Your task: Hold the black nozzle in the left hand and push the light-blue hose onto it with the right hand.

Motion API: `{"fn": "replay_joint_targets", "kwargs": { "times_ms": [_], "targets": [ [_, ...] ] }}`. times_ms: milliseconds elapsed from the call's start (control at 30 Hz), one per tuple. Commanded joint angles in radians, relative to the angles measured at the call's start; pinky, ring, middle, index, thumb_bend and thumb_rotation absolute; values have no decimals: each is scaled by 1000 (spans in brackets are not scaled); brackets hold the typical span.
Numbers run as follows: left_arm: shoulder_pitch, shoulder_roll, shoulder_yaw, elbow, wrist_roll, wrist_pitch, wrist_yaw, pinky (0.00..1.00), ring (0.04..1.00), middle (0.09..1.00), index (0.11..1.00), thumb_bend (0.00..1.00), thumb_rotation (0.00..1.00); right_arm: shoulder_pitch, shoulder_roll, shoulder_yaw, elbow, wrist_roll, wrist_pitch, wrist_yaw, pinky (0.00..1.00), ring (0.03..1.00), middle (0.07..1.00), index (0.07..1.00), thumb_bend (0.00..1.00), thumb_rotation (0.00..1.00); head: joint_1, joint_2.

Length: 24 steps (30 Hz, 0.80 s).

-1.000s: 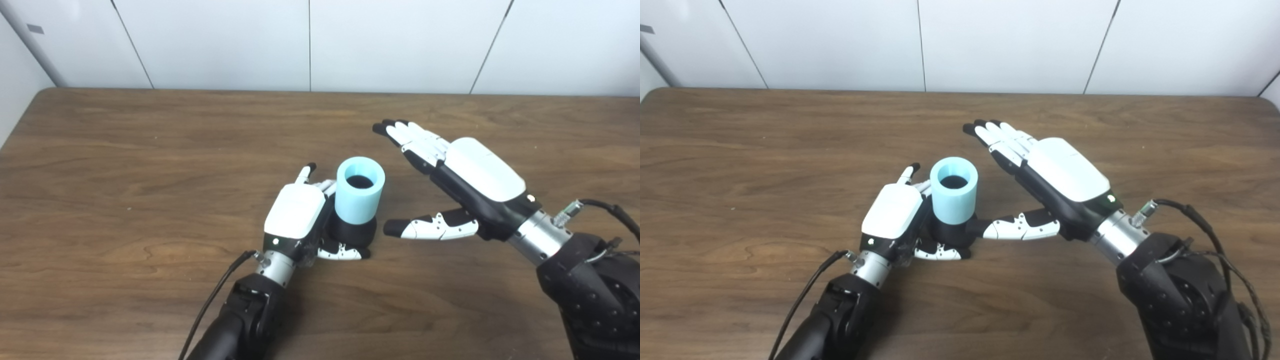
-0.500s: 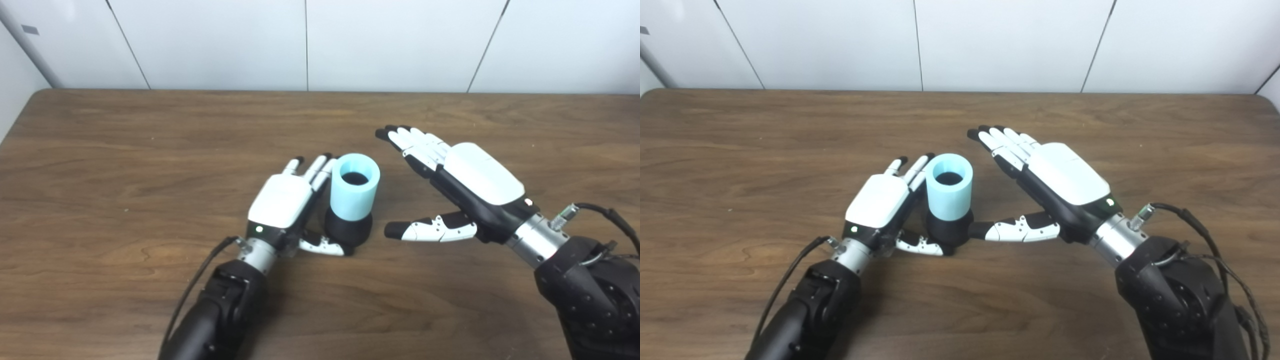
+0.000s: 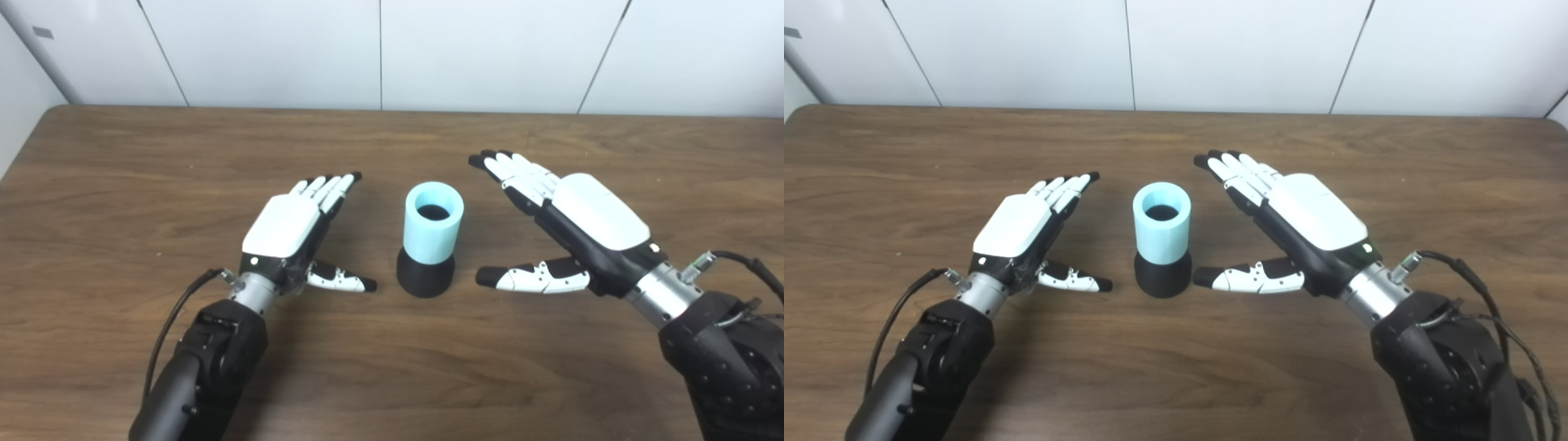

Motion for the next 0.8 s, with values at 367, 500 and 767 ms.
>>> {"fn": "replay_joint_targets", "kwargs": {
  "times_ms": [367,500,767],
  "targets": [
    [29,14,223,-155,-195,71,-18,852,908,931,945,1000,488,34,28,-63,55,131,40,-77,923,998,997,982,531,887,-4,-1],
    [85,-26,337,-181,-385,110,-4,806,921,938,935,857,562,69,81,-96,116,195,81,-135,890,975,981,968,501,835,-23,-1],
    [206,-81,441,-175,-603,114,29,883,916,912,918,578,854,163,202,-150,203,252,111,-297,791,900,958,963,518,935,-46,4]
  ]
}}
